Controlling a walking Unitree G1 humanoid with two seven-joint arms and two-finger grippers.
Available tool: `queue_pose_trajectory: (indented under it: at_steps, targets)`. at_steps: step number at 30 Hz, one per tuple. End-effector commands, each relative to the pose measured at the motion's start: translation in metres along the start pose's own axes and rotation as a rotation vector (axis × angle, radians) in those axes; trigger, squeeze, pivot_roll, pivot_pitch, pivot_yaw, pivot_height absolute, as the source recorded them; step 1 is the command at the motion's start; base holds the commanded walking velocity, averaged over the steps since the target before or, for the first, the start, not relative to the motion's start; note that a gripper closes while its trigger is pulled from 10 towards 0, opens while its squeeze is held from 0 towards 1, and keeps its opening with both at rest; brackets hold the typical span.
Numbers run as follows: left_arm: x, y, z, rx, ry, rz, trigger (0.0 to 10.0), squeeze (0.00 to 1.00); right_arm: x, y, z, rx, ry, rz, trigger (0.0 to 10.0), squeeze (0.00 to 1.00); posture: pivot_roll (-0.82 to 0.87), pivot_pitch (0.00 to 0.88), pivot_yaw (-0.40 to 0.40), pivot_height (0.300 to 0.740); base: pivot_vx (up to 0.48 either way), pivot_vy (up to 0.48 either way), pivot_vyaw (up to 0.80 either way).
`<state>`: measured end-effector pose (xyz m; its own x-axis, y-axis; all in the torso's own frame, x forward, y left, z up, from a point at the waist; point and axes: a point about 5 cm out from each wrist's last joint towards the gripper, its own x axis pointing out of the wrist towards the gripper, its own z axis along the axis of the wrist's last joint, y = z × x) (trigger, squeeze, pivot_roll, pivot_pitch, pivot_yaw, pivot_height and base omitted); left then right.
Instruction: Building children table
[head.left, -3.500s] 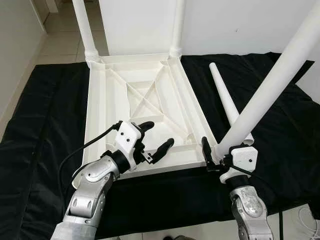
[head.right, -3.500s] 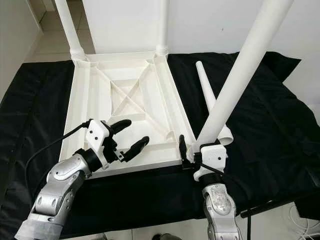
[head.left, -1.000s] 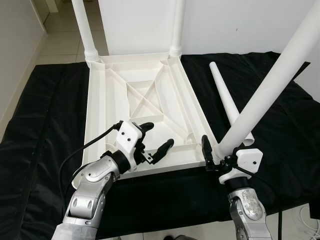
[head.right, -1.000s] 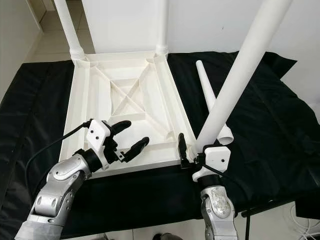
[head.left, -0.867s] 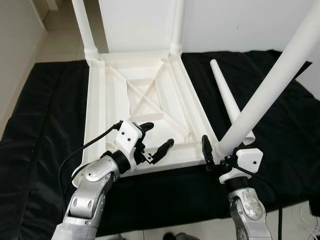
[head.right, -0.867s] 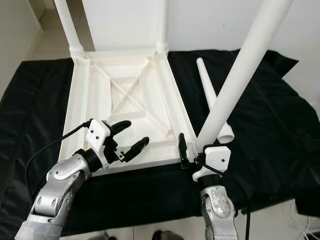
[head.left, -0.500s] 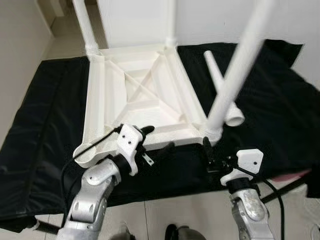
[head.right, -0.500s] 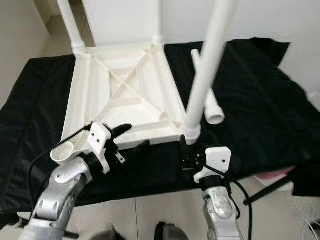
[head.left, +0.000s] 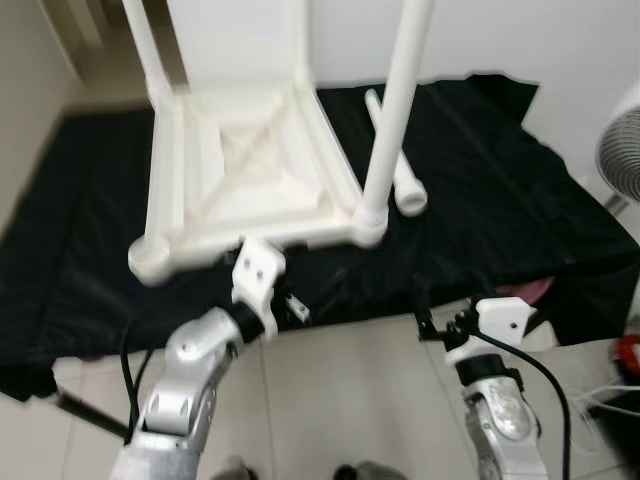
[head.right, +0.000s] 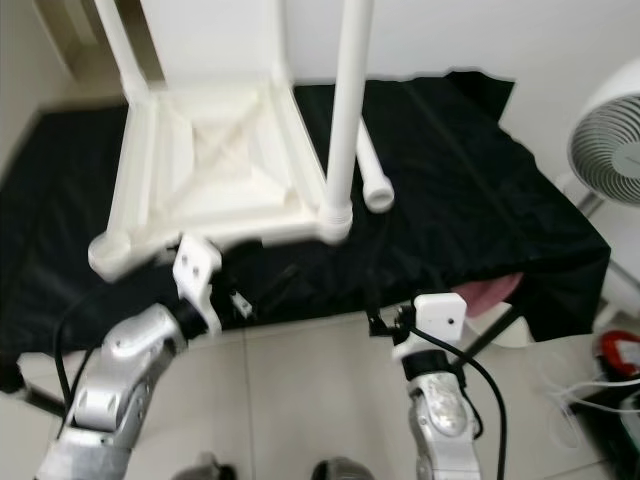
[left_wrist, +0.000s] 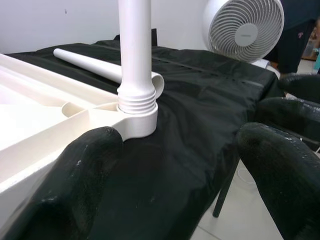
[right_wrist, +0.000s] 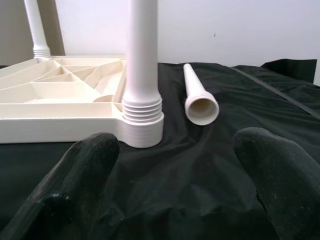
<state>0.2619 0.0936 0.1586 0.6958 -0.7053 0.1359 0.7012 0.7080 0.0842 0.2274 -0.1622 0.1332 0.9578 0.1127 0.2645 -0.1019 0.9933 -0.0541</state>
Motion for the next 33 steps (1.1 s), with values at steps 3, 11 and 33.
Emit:
queue_pose_trajectory:
  at_steps: [3, 11, 33]
  targets:
    - [-0.001, 0.005, 0.001, -0.002, -0.008, 0.052, 10.0, 0.0, 0.004, 0.001, -0.004, -0.013, 0.022, 0.008, 10.0, 0.0, -0.03, 0.072, -0.017, 0.74, 0.0, 0.0, 0.0]
    - [0.0, 0.011, 0.001, -0.024, -0.015, 0.073, 10.0, 0.0, 0.02, -0.006, -0.001, -0.031, 0.009, -0.006, 10.0, 0.0, -0.04, 0.067, -0.035, 0.74, 0.0, 0.0, 0.0]
    - [0.012, 0.029, 0.006, -0.032, -0.062, 0.171, 10.0, 0.0, 0.046, -0.012, -0.003, -0.073, -0.022, 0.0, 10.0, 0.0, -0.02, 0.066, -0.023, 0.74, 0.049, 0.0, 0.0]
